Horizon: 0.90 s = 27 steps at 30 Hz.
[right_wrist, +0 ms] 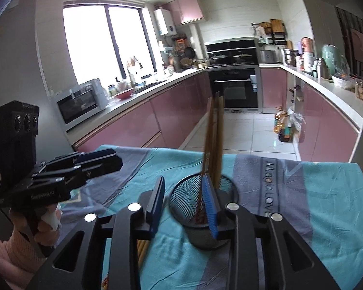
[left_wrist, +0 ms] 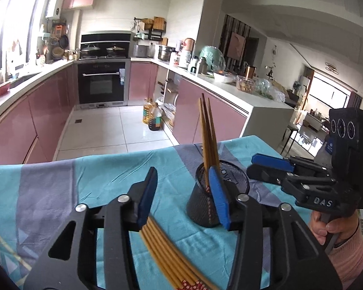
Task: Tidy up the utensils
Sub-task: 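Withdraw both open tools and hover over the remaining chopsticks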
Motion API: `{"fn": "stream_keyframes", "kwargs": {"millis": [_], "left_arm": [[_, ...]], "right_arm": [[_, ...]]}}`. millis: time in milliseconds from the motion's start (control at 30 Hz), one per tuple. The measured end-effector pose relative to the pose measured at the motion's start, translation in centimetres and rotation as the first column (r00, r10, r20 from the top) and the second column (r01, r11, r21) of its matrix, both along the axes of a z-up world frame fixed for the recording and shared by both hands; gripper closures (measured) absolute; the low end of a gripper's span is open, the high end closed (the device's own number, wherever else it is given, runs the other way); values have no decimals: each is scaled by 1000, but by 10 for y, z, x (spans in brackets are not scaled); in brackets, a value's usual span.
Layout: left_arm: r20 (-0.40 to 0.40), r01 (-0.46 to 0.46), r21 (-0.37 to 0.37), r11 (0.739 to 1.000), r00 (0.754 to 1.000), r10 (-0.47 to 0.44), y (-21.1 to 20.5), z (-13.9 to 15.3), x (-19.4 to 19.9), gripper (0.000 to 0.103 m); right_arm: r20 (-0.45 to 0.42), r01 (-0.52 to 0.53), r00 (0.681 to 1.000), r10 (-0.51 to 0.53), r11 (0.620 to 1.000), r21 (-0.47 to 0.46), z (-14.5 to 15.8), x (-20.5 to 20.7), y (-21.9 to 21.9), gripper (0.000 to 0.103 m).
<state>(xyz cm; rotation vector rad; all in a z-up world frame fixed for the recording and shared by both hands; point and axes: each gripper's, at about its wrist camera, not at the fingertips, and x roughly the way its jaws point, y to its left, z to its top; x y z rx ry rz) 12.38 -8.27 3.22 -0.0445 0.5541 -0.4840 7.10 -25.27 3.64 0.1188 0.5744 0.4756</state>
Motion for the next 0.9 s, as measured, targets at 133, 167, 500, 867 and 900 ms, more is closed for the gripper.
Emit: {"fn": "stream_keyframes", "kwargs": {"millis": [133, 167, 500, 867, 900], "left_arm": [[-13, -35, 35, 999, 999, 35, 17, -17, -18, 53], [-26, -42, 44, 998, 999, 44, 20, -23, -20, 53], [-213, -71, 88, 994, 973, 88, 38, -102, -32, 53], [-288, -69, 129, 989, 952, 104, 33, -134, -28, 54], [-291, -69, 131, 989, 951, 105, 32, -134, -28, 54]], "right_arm": [[-31, -61, 998, 60, 998, -25, -17, -14, 20, 64], [-45, -68, 997, 66, 997, -30, -23, -16, 24, 64], [-202, -110, 974, 99, 993, -45, -78, -14, 55, 64], [-246, -112, 965, 91, 991, -73, -96, -16, 72, 64], [-246, -110, 965, 88, 991, -79, -97, -16, 73, 64]]}}
